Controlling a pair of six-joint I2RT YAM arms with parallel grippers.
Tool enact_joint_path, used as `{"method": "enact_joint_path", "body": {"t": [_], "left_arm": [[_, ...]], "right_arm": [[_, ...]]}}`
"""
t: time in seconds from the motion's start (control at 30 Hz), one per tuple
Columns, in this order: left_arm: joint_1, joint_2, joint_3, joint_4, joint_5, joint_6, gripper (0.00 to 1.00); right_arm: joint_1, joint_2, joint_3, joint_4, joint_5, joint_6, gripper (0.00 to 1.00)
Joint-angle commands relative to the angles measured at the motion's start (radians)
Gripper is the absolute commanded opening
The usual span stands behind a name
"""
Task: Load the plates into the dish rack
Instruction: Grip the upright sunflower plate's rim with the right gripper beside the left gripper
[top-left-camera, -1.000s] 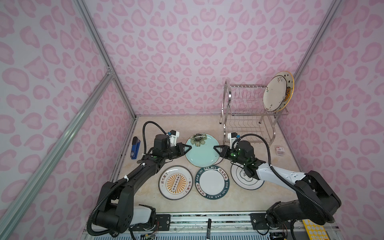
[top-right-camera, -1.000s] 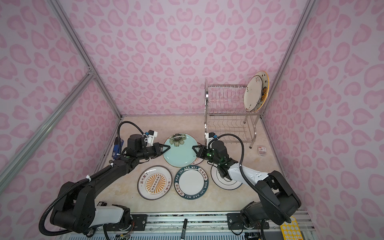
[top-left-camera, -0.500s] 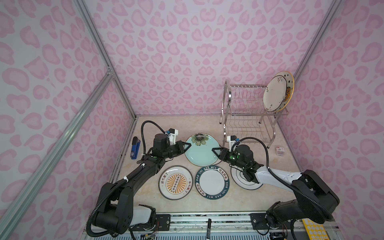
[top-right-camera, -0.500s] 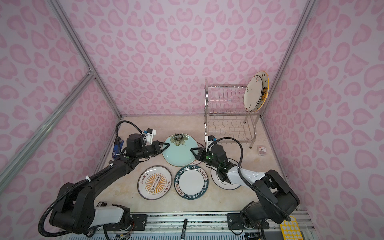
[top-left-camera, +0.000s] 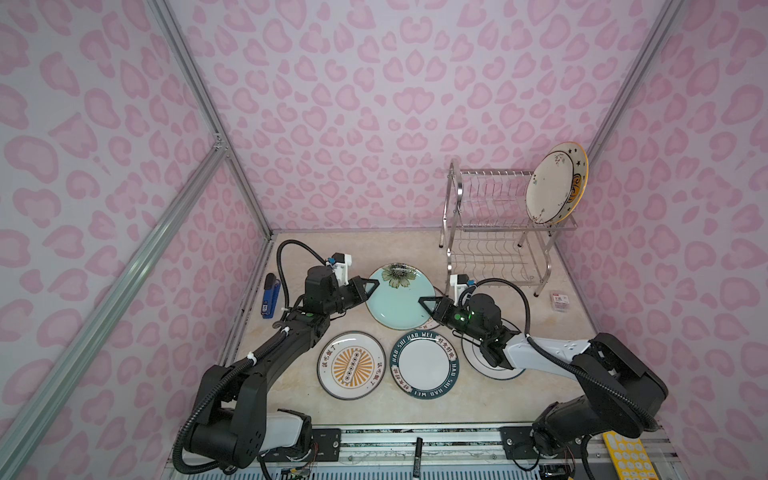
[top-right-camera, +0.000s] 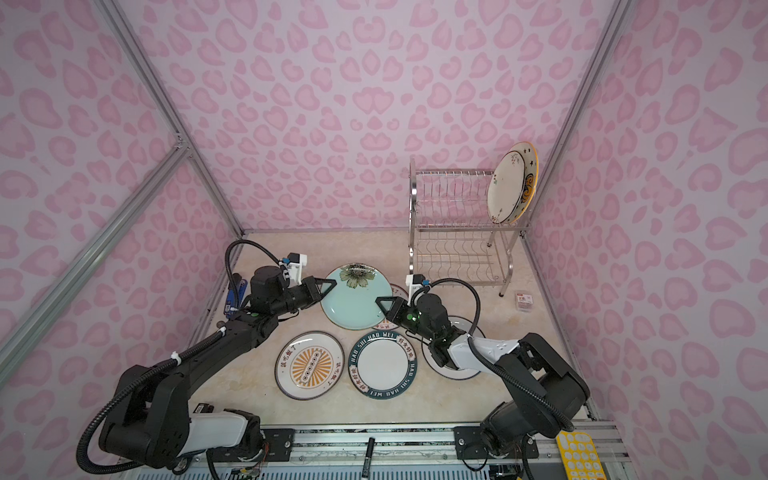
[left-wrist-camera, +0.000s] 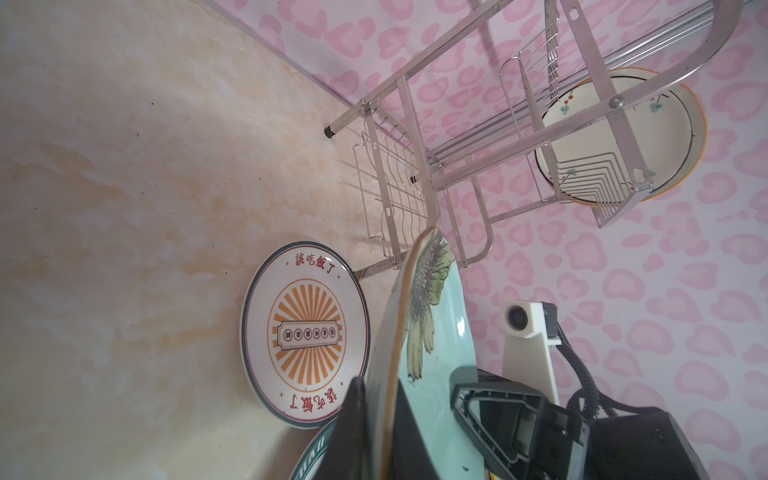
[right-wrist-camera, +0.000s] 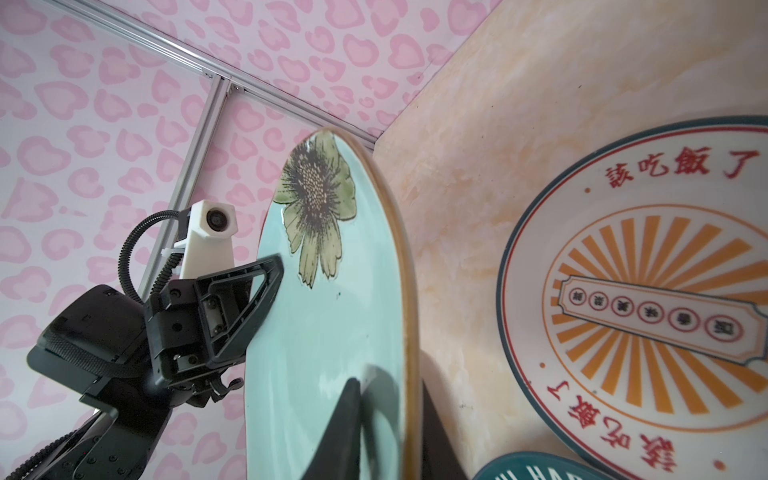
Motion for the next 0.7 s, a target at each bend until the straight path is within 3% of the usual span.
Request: {"method": "enact_joint_path", "body": {"t": [0.0, 0.07, 0.17, 0.4, 0.67], "left_arm": [[-0.006, 0.004, -0.003, 0.061, 0.099, 0.002, 0.03], [-0.006, 0.006, -0.002, 0.058, 0.100, 0.005, 0.03], [-0.006, 0.011, 0.005, 0.029, 0.090, 0.010, 0.03], [-0.007, 0.027, 0.026, -0.008, 0.086, 0.018, 0.04], [-0.007, 0.017, 0.037, -0.057, 0.079, 0.044, 0.35]], "right_arm": [[0.014, 0.004, 0.017, 0.170, -0.137, -0.019, 0.17], [0.014, 0.005, 0.020, 0.176, -0.144, -0.017, 0.06], [0.014, 0.005, 0.022, 0.183, -0.153, -0.014, 0.00], [0.001, 0.006, 0.020, 0.196, -0.162, -0.005, 0.00], [-0.040, -0.004, -0.010, 0.238, -0.162, 0.023, 0.00]]}}
